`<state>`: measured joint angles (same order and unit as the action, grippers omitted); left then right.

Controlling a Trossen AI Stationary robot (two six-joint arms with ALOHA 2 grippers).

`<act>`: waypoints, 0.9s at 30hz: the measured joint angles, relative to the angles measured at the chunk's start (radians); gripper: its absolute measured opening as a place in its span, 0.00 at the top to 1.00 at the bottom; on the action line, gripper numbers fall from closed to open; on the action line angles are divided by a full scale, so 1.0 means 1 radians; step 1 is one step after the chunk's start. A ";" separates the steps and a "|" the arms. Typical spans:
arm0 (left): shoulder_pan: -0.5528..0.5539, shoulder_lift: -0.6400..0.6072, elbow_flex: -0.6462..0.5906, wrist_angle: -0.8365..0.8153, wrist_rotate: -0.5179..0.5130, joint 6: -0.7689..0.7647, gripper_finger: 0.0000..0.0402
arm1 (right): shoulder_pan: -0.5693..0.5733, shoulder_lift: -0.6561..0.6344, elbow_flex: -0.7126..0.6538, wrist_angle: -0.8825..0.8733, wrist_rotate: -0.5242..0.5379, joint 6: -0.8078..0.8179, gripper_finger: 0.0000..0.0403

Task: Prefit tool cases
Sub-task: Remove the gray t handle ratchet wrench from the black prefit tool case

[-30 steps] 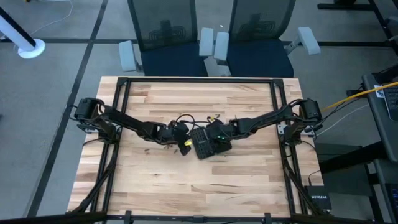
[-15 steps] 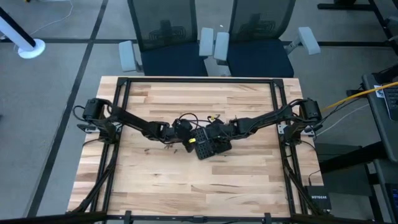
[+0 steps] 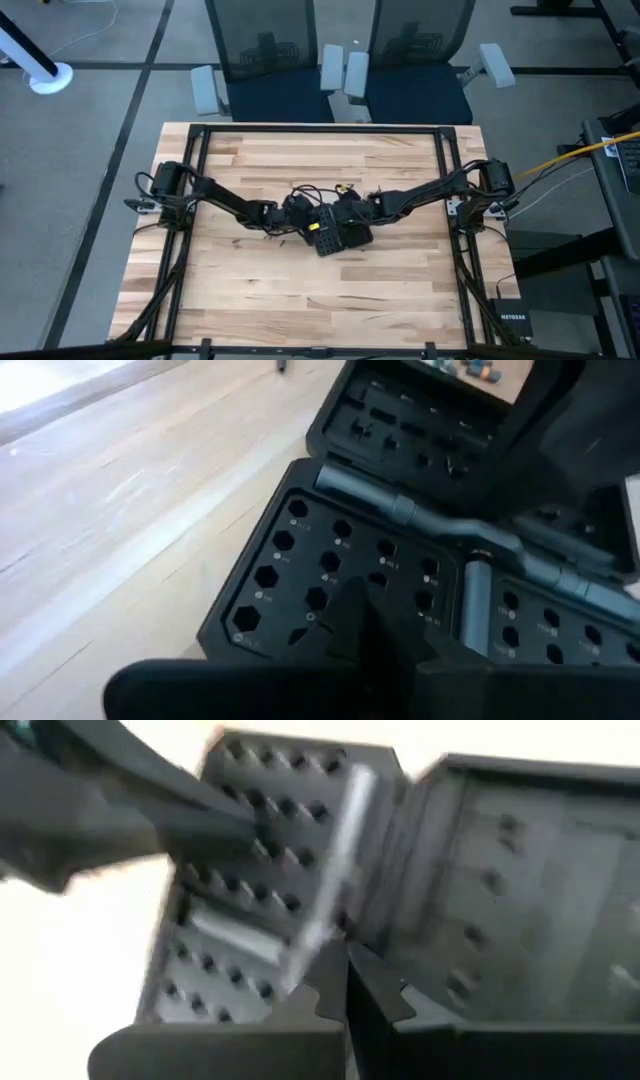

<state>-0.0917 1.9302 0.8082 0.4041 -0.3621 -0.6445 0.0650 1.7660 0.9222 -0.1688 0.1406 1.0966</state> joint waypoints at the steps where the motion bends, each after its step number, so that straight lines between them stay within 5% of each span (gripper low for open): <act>1: 0.000 0.009 -0.001 0.013 0.000 -0.006 1.00 | 0.000 0.004 -0.002 0.009 -0.002 0.018 1.00; 9: -0.003 0.030 0.000 0.028 -0.028 -0.025 1.00 | 0.017 0.053 0.002 0.128 -0.064 0.110 1.00; 15: -0.008 0.041 -0.001 0.060 -0.037 -0.026 1.00 | 0.002 0.059 -0.001 0.400 -0.114 0.159 1.00; 27: 0.009 -0.089 -0.009 0.019 -0.063 0.200 1.00 | -0.061 -0.067 0.000 0.205 -0.140 -0.072 1.00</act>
<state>-0.0830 1.8408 0.7994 0.4229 -0.4255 -0.4446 0.0040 1.6993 0.9218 0.0365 0.0009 1.0245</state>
